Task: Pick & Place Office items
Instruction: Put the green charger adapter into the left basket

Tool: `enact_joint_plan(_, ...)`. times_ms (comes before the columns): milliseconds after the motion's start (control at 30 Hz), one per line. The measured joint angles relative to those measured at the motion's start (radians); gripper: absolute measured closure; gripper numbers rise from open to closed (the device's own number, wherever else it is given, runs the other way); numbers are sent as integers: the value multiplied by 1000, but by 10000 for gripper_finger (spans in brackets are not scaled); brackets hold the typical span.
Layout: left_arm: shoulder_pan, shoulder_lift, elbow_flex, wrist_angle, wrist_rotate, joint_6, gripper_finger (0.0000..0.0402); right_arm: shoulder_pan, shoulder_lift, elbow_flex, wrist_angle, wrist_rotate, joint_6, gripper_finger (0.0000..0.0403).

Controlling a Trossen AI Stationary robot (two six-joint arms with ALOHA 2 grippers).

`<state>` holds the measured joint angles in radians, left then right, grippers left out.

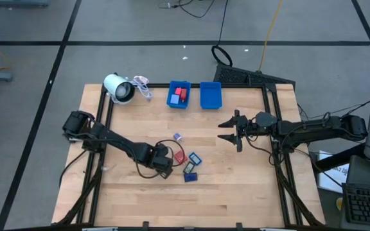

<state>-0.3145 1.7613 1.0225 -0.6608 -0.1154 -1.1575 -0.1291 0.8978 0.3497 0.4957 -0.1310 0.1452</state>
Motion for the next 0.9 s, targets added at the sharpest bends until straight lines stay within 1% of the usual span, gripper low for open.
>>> enact_joint_plan(100,0,-19,0,32,-21,7,266,0,0,0,0,0,0,181)
enact_joint_plan(233,7,-76,0,35,-70,20,266,0,0,0,0,0,0,181)
enact_joint_plan(467,57,-200,0,44,-218,97,266,0,0,0,0,0,-2,181)
enact_joint_plan(567,99,-248,0,67,-274,156,266,0,0,0,0,0,-3,181)
enact_joint_plan(667,156,-284,0,118,-297,237,266,0,0,0,0,0,-3,181)
enact_joint_plan(833,271,-307,0,230,-300,391,264,0,0,0,0,2,-8,181)
enact_joint_plan(900,320,-305,0,265,-281,454,256,0,0,0,0,2,-8,181)
